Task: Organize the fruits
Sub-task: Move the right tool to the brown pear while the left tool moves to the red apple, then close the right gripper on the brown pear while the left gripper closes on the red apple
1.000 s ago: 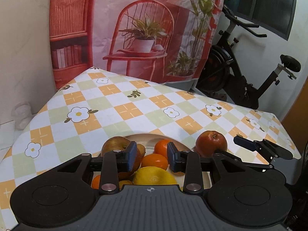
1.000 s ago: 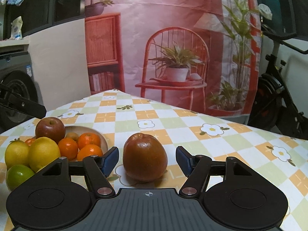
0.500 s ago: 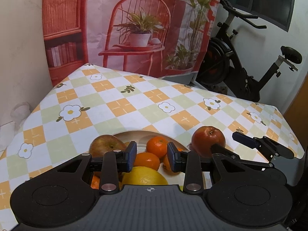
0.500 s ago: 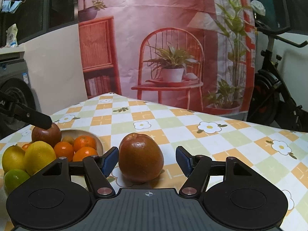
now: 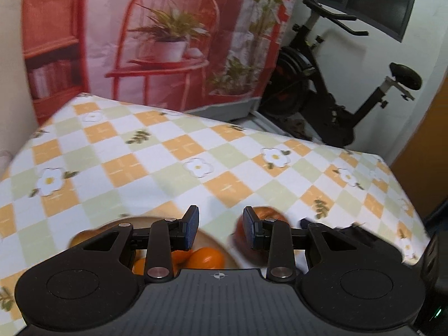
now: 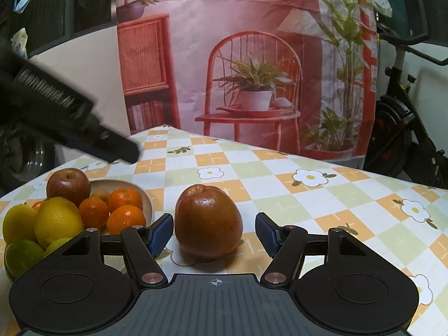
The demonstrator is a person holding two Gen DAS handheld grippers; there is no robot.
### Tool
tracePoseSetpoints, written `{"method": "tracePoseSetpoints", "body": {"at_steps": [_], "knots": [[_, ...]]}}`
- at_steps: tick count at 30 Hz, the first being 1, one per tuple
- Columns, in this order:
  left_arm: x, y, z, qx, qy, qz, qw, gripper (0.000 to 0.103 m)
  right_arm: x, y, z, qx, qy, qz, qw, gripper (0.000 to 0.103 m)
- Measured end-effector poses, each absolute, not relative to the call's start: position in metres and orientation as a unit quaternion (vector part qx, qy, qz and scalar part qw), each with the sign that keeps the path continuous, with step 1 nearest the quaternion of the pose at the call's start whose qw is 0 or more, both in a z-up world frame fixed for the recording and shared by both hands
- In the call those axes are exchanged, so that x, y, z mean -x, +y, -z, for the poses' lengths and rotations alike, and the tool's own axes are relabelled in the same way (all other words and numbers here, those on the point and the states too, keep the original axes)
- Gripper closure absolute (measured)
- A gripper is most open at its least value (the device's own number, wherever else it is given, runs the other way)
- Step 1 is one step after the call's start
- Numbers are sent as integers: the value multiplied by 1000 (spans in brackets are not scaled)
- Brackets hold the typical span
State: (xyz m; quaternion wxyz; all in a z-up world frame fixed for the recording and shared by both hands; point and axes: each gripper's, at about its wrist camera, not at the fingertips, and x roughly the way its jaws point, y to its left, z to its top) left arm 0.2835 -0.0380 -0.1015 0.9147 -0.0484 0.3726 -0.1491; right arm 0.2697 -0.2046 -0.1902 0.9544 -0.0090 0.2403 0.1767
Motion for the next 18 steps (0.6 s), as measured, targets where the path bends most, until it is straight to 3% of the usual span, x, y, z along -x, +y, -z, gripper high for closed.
{"method": "tracePoseSetpoints", "body": {"at_steps": [18], "knots": [[-334,-61,136,118,437,218,865,68,-286,-206,197,-8,294,-195,936,45]]}}
